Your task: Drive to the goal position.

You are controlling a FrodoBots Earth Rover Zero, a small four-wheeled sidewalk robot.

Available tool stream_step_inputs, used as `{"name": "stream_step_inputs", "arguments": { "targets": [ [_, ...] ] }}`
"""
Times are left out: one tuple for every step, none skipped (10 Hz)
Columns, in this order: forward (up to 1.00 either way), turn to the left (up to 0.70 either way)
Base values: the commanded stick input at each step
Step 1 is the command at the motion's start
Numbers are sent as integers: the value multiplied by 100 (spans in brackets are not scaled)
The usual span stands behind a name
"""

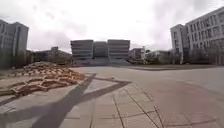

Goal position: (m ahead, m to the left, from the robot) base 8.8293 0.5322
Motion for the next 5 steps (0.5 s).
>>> {"name": "stream_step_inputs", "arguments": {
  "targets": [
    [70,2],
    [70,2],
    [70,2],
    [70,2],
    [70,2]
  ]
}}
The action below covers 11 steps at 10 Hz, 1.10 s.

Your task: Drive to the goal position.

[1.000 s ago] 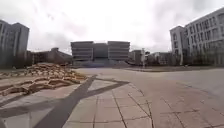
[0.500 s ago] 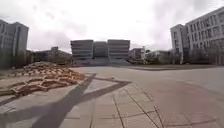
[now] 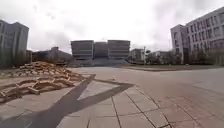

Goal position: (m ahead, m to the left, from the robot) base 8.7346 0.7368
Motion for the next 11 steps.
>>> {"name": "stream_step_inputs", "arguments": {
  "targets": [
    [70,2],
    [70,2],
    [70,2],
    [70,2],
    [70,2],
    [70,2],
    [70,2],
    [70,2],
    [70,2],
    [70,2],
    [70,2]
  ]
}}
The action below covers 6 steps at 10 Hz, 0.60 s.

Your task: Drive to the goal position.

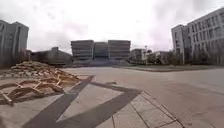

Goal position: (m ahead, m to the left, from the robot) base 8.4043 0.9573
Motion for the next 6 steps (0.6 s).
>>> {"name": "stream_step_inputs", "arguments": {
  "targets": [
    [70,2],
    [70,2],
    [70,2],
    [70,2],
    [70,2],
    [70,2]
  ]
}}
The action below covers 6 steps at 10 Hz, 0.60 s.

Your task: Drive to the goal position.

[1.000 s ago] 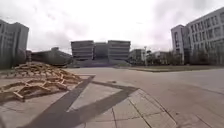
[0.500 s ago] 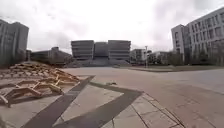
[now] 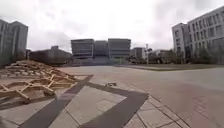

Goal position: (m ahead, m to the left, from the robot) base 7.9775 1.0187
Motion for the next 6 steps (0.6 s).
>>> {"name": "stream_step_inputs", "arguments": {
  "targets": [
    [70,2],
    [70,2],
    [70,2],
    [70,2],
    [70,2],
    [70,2]
  ]
}}
